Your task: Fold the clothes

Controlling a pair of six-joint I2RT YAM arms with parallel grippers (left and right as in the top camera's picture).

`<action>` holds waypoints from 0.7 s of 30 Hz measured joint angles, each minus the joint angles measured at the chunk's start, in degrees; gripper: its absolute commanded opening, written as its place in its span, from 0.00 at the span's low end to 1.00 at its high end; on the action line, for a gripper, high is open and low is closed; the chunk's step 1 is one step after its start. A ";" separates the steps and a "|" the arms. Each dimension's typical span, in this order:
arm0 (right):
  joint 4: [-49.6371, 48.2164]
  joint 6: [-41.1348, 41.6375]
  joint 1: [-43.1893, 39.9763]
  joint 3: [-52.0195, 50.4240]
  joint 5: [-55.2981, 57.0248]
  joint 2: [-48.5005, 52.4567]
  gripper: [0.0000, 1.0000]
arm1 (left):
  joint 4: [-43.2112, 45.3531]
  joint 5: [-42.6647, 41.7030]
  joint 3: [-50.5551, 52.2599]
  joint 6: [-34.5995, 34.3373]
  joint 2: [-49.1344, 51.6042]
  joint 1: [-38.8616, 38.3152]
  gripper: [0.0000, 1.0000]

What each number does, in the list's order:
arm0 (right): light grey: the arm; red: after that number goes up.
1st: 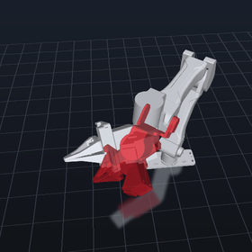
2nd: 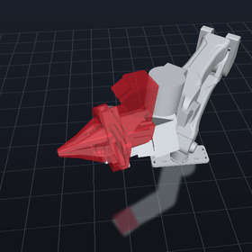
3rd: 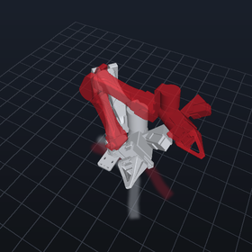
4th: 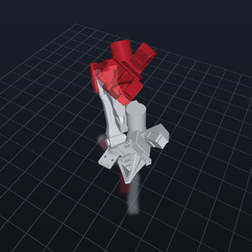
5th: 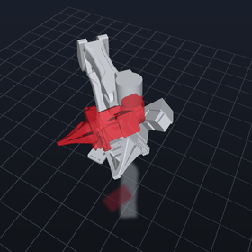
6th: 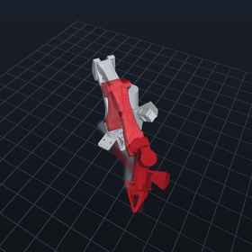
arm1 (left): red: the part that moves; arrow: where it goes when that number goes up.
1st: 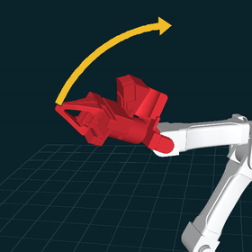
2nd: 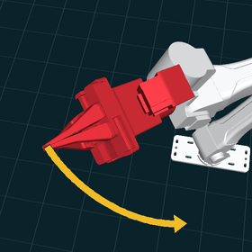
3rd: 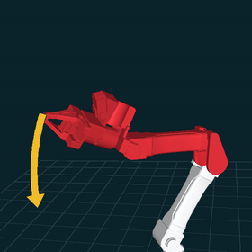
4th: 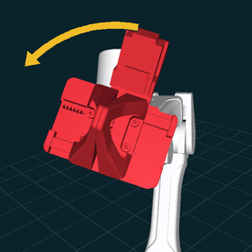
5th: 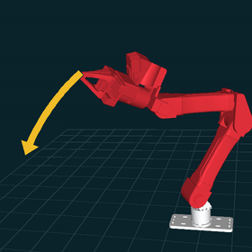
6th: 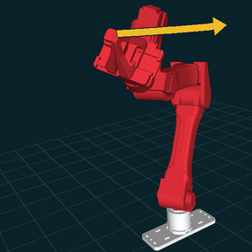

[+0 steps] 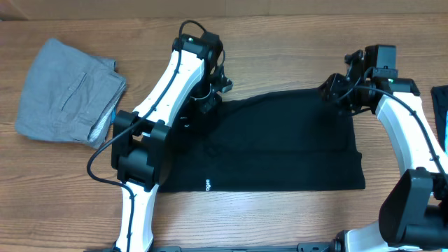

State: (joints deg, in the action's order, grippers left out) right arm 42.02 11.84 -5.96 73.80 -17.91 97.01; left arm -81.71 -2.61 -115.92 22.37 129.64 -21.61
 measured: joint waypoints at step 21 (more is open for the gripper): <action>-18.99 3.13 -6.73 0.13 10.25 14.73 0.46 | -3.87 0.31 -0.48 -1.38 0.00 0.00 0.04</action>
State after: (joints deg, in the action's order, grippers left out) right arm 23.03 14.96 -12.69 73.93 -7.66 111.74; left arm -85.58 -2.31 -116.40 20.99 129.64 -21.61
